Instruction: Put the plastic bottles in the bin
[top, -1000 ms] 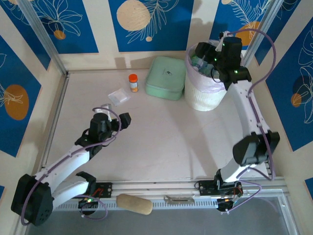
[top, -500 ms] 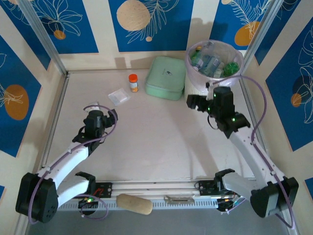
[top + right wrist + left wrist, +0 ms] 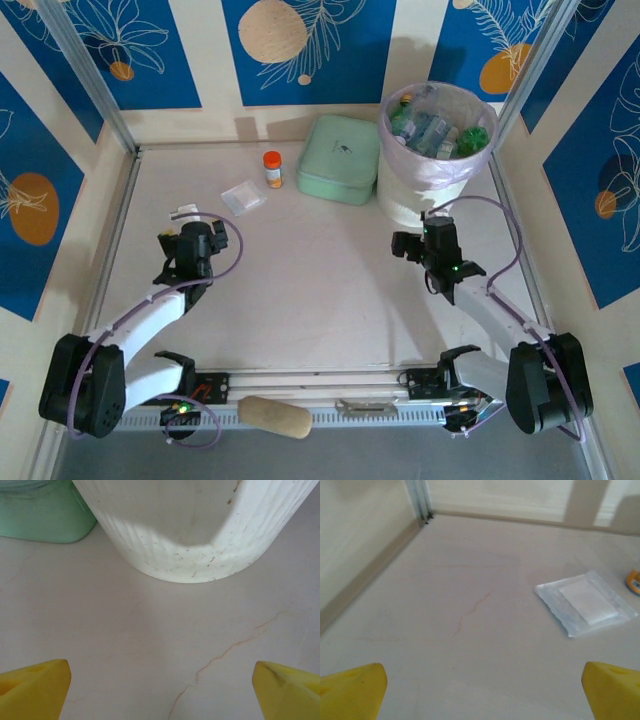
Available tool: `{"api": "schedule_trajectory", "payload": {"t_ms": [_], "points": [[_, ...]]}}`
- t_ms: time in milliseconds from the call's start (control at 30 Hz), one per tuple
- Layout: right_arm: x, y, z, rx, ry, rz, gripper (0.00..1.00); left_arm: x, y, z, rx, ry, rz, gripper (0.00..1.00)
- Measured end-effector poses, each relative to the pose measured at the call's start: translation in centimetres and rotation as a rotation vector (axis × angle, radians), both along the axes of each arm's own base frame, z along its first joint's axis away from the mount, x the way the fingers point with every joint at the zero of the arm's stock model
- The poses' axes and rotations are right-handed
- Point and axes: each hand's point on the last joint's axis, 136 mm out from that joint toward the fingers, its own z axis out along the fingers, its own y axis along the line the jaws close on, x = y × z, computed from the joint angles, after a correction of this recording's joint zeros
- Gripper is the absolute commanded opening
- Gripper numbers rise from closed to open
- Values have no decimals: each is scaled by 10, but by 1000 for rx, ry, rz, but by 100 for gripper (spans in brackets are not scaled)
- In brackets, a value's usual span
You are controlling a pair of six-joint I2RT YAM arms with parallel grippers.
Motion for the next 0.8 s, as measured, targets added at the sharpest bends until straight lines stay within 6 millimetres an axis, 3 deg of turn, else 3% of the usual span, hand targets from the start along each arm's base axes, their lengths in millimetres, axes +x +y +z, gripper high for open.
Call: {"api": "schedule_trajectory", "payload": {"t_ms": [233, 500, 667, 800], "points": [[31, -24, -9, -44, -92, -42, 95, 8, 17, -15, 99, 14, 46, 100], [56, -17, -38, -102, -70, 14, 96, 28, 11, -51, 224, 66, -14, 100], [70, -10, -27, -145, -146, 57, 99, 35, 1, -61, 241, 48, -97, 100], [76, -16, -20, -141, -189, 40, 99, 33, -1, -61, 217, 11, -140, 100]]}}
